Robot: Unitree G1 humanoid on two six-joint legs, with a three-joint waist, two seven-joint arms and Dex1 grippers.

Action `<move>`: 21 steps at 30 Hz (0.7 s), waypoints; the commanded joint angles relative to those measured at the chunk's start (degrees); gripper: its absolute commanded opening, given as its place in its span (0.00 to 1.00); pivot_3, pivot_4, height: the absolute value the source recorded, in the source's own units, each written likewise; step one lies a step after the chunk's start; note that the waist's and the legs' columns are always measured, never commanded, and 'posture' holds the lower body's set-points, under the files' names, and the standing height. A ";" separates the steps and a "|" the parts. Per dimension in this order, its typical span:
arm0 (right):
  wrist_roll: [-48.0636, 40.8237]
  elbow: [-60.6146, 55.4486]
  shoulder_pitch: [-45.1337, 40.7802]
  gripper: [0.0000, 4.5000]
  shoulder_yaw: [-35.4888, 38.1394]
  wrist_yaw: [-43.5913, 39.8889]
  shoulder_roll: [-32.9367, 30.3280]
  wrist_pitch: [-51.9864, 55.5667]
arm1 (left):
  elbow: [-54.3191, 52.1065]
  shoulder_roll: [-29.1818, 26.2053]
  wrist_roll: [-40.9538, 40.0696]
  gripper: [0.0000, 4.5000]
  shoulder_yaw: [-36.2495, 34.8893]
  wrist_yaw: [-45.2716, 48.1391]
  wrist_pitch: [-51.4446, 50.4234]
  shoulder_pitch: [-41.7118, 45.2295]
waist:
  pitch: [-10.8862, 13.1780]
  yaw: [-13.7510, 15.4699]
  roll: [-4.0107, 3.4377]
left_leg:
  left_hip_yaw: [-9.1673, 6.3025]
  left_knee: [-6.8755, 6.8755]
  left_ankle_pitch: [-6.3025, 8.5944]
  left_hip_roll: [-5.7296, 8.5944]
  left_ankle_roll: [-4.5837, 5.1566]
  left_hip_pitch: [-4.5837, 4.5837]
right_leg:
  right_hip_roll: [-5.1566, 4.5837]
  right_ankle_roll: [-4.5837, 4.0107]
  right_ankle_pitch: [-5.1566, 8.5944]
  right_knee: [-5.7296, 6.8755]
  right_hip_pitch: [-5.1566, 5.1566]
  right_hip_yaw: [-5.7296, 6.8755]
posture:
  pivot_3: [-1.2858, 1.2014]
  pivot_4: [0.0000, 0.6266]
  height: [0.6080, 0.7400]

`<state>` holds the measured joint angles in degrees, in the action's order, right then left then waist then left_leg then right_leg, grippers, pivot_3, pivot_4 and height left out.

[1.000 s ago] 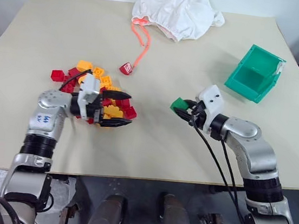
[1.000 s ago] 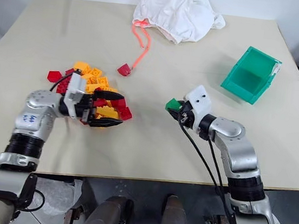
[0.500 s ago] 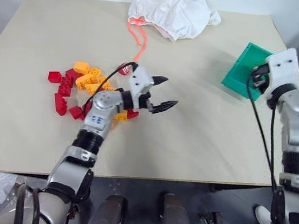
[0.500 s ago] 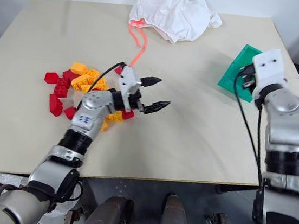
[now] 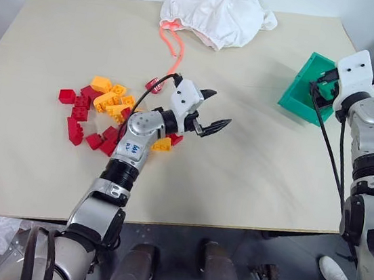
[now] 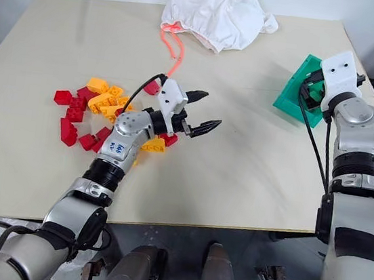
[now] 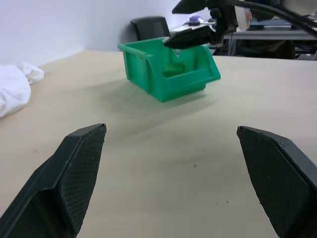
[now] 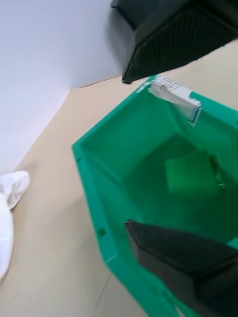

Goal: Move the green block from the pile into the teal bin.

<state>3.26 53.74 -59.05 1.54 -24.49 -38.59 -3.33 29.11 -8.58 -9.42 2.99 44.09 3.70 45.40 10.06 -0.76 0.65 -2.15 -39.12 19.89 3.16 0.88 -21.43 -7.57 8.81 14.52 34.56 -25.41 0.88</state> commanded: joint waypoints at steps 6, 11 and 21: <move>-21.01 -46.84 25.98 0.99 3.92 -25.84 -4.30 16.90 | -18.83 -15.37 -13.12 1.00 -9.00 8.48 -15.31 -5.73 | 0.02 0.03 -0.09 | -0.19 -0.08 0.02 -0.06 -0.04 -0.08 | 0.02 0.00 0.00 0.00 -0.01 0.12 | 0.52 0.24 1.00; -25.69 -52.47 35.07 0.99 4.08 -33.55 -6.74 20.10 | -26.25 -28.85 -20.20 1.00 -17.04 16.36 -22.09 -15.03 | 0.03 -0.09 -0.11 | -0.18 -0.17 0.03 -0.02 -0.02 0.01 | 0.00 0.01 0.00 0.11 0.07 0.03 | 0.52 0.24 1.00; -26.58 -47.26 40.73 0.99 5.06 -43.17 -6.54 13.20 | -15.97 -40.49 -18.26 1.00 -23.57 23.96 -14.71 -28.29 | 0.07 0.90 -0.17 | -0.22 -0.11 0.03 -0.01 0.00 0.21 | -0.06 -0.07 0.03 0.10 0.27 0.06 | 0.52 0.24 1.00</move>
<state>-22.20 6.99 -18.28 4.49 -67.06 -45.00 11.45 13.30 -48.06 -26.69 -18.04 67.79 -12.41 17.00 10.13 0.14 0.49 -2.41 -39.22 19.92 3.15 0.88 -21.22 -7.64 8.74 14.55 34.65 -25.13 0.97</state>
